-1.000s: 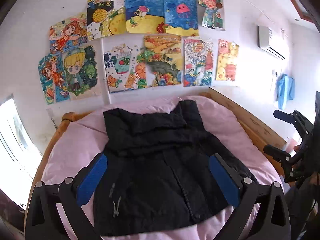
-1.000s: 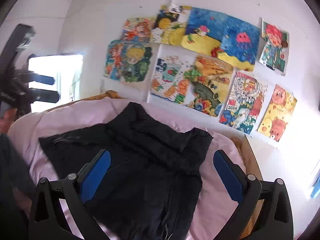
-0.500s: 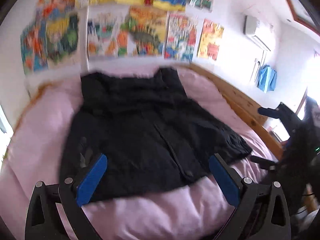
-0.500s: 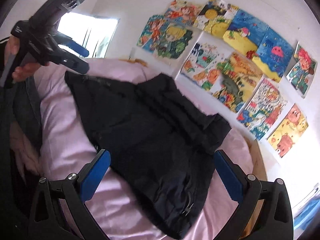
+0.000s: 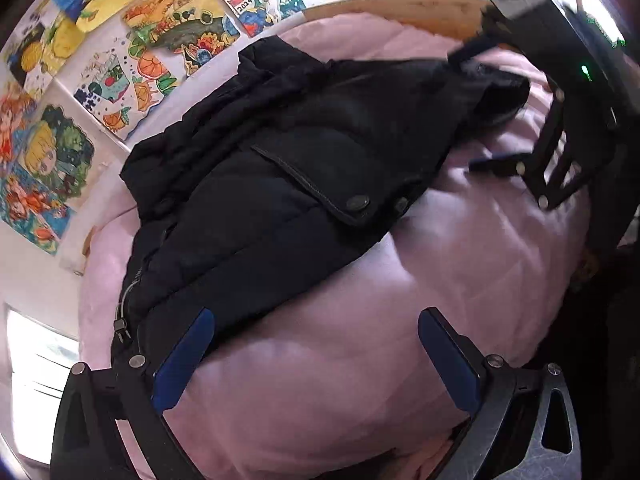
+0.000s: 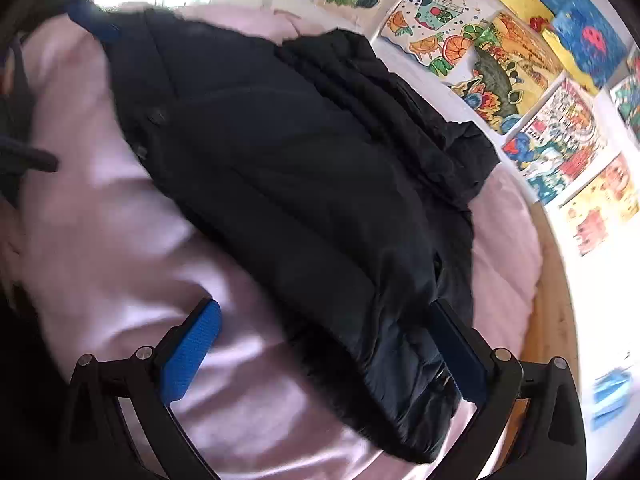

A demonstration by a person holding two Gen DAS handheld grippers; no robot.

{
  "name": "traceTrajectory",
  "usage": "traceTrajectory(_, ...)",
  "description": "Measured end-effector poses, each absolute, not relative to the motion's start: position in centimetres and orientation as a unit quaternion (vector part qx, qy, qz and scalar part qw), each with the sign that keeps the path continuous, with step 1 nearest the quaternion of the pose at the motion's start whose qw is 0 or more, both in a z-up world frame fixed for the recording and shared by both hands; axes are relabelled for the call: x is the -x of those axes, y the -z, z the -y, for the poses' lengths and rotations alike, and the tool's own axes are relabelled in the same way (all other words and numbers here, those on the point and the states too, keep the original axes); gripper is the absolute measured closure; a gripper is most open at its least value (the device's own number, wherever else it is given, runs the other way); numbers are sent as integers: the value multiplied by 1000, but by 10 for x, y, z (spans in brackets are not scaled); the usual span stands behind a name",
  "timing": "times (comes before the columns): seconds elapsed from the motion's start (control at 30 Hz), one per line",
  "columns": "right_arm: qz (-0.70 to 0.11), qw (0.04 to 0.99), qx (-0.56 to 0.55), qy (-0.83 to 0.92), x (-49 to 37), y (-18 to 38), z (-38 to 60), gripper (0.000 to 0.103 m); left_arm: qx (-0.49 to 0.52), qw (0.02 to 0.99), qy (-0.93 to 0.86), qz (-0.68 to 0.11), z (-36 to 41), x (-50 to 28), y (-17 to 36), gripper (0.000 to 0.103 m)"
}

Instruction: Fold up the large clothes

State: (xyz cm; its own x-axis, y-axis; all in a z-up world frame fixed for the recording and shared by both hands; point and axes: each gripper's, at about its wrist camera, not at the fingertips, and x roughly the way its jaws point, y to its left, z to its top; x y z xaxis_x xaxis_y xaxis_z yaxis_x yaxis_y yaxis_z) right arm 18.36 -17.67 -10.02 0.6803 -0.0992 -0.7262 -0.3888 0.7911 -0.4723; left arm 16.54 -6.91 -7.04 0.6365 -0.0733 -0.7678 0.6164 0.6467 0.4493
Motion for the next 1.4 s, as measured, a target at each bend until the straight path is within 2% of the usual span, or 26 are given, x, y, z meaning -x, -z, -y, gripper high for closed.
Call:
traceTrajectory(0.2,-366,862,346,-54,-197,96,165,4,-320,854,148,-383,49,-185,61,0)
traceTrajectory(0.23,-358,865,348,-47,-198,95,164,12,-306,858,132,-390,42,-190,60,0)
traceTrajectory(0.27,-350,869,348,-41,-197,94,163,31,-293,861,128,-396,36,-195,59,0)
traceTrajectory(0.37,-344,879,328,-44,-193,88,164,54,-248,867,137,-410,23,-200,54,0)
traceTrajectory(0.43,-341,886,311,-50,-192,84,168,62,-238,869,141,-410,20,-199,53,0)
traceTrajectory(0.67,-335,912,229,-56,-207,62,187,78,-283,866,149,-385,26,-193,58,0)
traceTrajectory(0.77,-339,921,182,-67,-218,49,197,82,-299,867,129,-378,27,-195,60,0)
traceTrajectory(0.97,-342,934,62,-80,-236,33,228,83,-287,885,46,-365,10,-210,55,0)
traceTrajectory(1.17,-337,936,59,-79,-236,42,232,83,-279,894,-15,-350,-6,-223,48,2)
traceTrajectory(1.27,-336,937,50,-80,-237,42,235,83,-269,898,-20,-347,-11,-225,45,6)
traceTrajectory(1.33,-336,937,48,-80,-235,40,235,83,-266,899,-17,-347,-13,-226,44,14)
traceTrajectory(1.4,-336,937,48,-80,-235,40,236,83,-263,898,-16,-352,-15,-228,45,29)
